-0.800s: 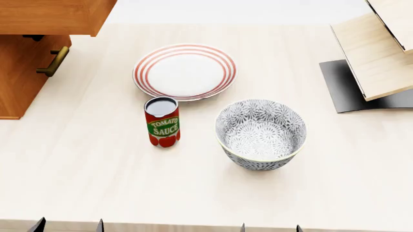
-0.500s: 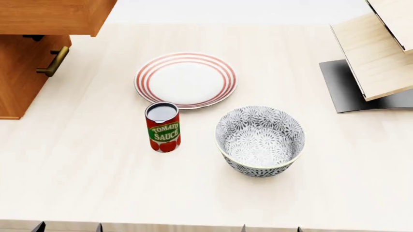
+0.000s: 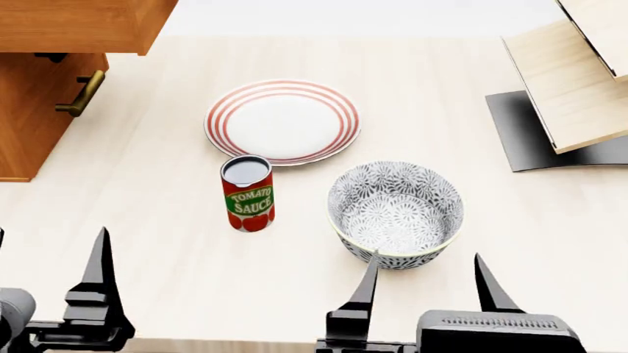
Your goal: Close the top drawer of the cabinet.
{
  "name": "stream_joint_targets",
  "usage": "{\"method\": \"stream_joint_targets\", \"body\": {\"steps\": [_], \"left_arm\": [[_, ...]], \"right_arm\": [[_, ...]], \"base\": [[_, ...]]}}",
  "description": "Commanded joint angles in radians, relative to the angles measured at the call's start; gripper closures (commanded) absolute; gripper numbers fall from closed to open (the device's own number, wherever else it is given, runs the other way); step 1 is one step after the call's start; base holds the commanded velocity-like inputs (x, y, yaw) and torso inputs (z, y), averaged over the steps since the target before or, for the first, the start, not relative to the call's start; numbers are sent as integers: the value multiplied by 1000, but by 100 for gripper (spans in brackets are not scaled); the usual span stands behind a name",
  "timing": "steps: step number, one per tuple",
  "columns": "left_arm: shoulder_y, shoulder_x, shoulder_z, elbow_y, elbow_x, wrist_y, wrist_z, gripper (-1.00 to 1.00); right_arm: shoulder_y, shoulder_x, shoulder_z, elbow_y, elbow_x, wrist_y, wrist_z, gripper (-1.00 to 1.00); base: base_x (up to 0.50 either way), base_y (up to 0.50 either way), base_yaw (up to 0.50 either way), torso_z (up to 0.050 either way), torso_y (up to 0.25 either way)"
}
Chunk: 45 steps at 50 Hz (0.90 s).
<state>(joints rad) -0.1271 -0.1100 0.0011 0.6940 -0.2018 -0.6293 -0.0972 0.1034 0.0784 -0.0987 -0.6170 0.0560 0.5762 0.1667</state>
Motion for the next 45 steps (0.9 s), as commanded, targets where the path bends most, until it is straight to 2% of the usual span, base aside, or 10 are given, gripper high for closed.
{"method": "stream_joint_targets", "body": {"steps": [1, 5, 7, 12, 45], "left_arm": [[-117, -24, -29, 196, -63, -218, -35, -100], [-105, -29, 4, 147, -35, -160, -38, -100], [-95, -30, 10, 133, -32, -143, -38, -100], [-79, -36, 12, 130, -31, -129, -42, -100], [-59, -62, 61, 86, -7, -62, -80, -100]], "right_arm": [[112, 16, -22, -233, 2, 253, 45, -100], [92, 24, -22, -191, 10, 173, 41, -100], [78, 44, -12, -193, 80, 170, -28, -100], [59, 49, -42, -151, 33, 100, 5, -100], [45, 75, -76, -106, 49, 46, 29, -100]], "base": [[0, 0, 0, 0, 0], [0, 0, 0, 0, 0], [250, 0, 0, 0, 0], [500, 0, 0, 0, 0], [500, 0, 0, 0, 0]]}}
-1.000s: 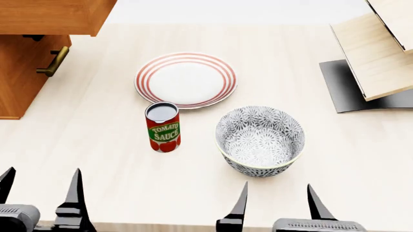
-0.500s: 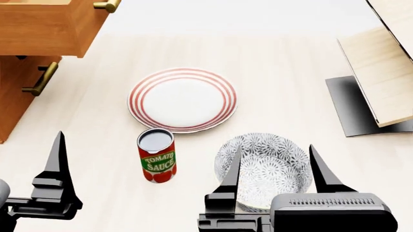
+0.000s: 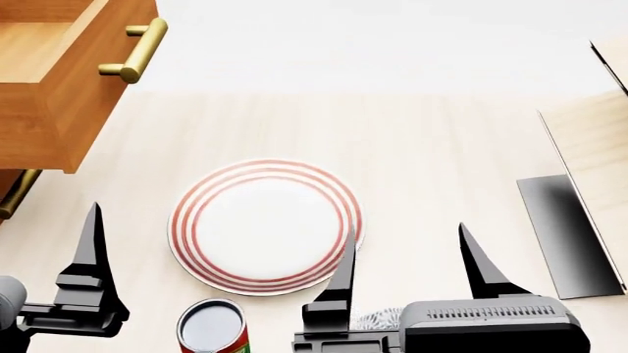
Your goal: Close the top drawer of the cabinet.
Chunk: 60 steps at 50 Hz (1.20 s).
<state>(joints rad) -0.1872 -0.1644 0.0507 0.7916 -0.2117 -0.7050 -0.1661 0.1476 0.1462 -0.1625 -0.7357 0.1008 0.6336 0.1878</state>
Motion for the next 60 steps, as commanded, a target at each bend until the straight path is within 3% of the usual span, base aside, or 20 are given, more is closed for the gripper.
{"method": "stream_joint_targets", "body": {"steps": [1, 12, 20, 25, 28, 30, 37, 44, 60], "left_arm": [[0, -8, 10, -10, 1, 11, -11, -100], [3, -10, 46, -13, -4, -3, -16, -100], [-143, 46, 216, -96, 21, -107, -34, -100], [-341, 107, 254, -387, 59, -7, -38, -100], [-359, 108, 264, -431, 65, 33, -43, -100], [-442, 132, 267, -611, 61, 97, -27, -100], [-617, 155, 292, -906, 64, 214, -74, -100], [-760, 140, 303, -1146, 48, 282, -129, -100], [-928, 76, 234, -1613, 57, 514, -182, -100]], "right_arm": [[1, 7, -13, 16, 6, -12, 8, -100], [12, 5, -25, 44, 2, 6, 32, -100], [20, 15, -35, 59, -1, 21, 39, -100], [14, 28, -30, 77, 3, 3, 35, -100], [14, 30, -31, 79, 4, 1, 36, -100], [15, 33, -41, 85, -5, -5, 40, -100], [16, 34, -70, 110, -17, -19, 47, -100], [13, 35, -86, 127, -25, -33, 56, -100], [8, 34, -119, 161, -31, -48, 71, -100]], "base": [[500, 0, 0, 0, 0], [136, 0, 0, 0, 0], [0, 0, 0, 0, 0], [0, 0, 0, 0, 0], [0, 0, 0, 0, 0], [0, 0, 0, 0, 0], [0, 0, 0, 0, 0], [0, 0, 0, 0, 0], [0, 0, 0, 0, 0]]}}
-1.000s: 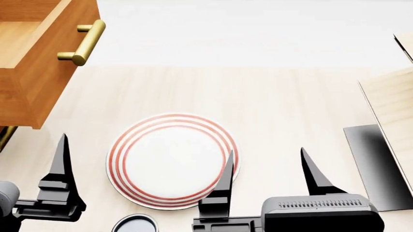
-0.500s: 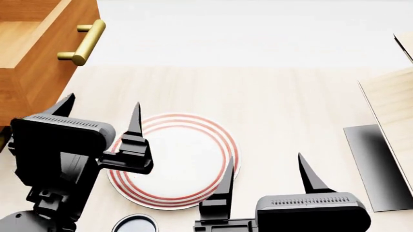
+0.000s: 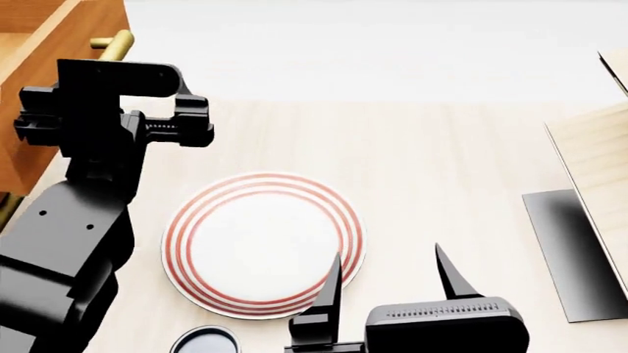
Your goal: Close the top drawer of the cabinet.
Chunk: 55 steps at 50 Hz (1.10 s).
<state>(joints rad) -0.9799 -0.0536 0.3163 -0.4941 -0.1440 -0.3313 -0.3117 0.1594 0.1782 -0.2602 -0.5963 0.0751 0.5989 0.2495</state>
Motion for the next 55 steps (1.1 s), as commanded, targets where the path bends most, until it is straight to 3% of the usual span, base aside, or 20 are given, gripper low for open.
{"method": "stream_joint_targets", "body": {"steps": [1, 6, 13, 32, 55], "left_arm": [[-143, -36, -33, -345, -11, 149, -36, -100], [-190, -48, -40, -454, -4, 201, -48, -100], [-326, -56, -47, -809, 22, 381, -94, -100], [-291, -199, -132, -814, 78, 360, -147, -100], [-295, -219, -179, -814, 131, 325, -176, -100]], "right_arm": [[-4, 3, -22, 23, -6, -14, 11, -100], [0, 4, -24, 30, -2, -15, 12, -100], [-6, 9, -23, 26, 4, -16, 16, -100], [6, 12, -36, 23, 10, -1, 29, -100], [11, 19, -33, 54, 26, -20, 40, -100]], "base": [[0, 0, 0, 0, 0], [0, 0, 0, 0, 0], [0, 0, 0, 0, 0], [0, 0, 0, 0, 0], [0, 0, 0, 0, 0]]}}
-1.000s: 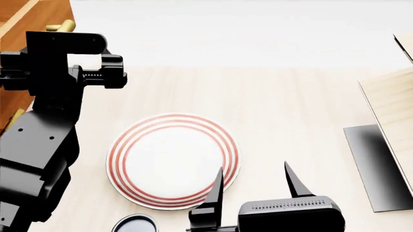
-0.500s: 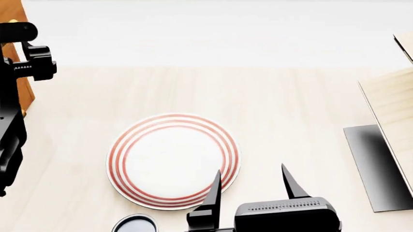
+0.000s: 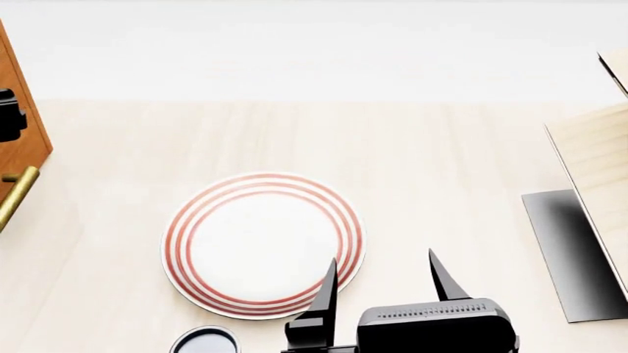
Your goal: Close the top drawer of the cabinet.
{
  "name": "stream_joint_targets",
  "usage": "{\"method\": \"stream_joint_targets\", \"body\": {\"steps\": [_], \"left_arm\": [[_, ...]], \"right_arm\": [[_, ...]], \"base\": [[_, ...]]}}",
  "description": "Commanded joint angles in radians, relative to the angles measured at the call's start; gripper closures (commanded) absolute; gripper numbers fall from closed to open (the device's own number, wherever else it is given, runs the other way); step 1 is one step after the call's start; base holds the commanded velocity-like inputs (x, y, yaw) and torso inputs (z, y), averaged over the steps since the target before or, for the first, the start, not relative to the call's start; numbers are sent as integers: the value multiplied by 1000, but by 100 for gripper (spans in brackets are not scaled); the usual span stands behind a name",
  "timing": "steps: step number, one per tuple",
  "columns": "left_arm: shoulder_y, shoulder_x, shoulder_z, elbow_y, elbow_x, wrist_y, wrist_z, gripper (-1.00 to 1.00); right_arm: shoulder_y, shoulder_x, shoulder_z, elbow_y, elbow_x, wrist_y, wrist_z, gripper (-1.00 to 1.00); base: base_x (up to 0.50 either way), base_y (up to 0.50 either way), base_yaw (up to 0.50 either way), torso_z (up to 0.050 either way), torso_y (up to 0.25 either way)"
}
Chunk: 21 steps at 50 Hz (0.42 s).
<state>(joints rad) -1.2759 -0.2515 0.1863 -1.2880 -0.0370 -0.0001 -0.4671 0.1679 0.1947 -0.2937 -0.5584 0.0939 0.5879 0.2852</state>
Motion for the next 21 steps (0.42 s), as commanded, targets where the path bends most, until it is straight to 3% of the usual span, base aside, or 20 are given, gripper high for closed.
{"method": "stream_joint_targets", "body": {"steps": [1, 21], "left_arm": [[1, -20, -51, -20, 24, -7, -18, -100], [4, -5, -46, -20, 35, 9, 13, -100]], "right_arm": [[3, 3, 0, 16, 8, -9, 5, -100], [-1, 8, -8, 36, 14, -21, 18, -100]], "base": [[0, 0, 0, 0, 0], [0, 0, 0, 0, 0]]}}
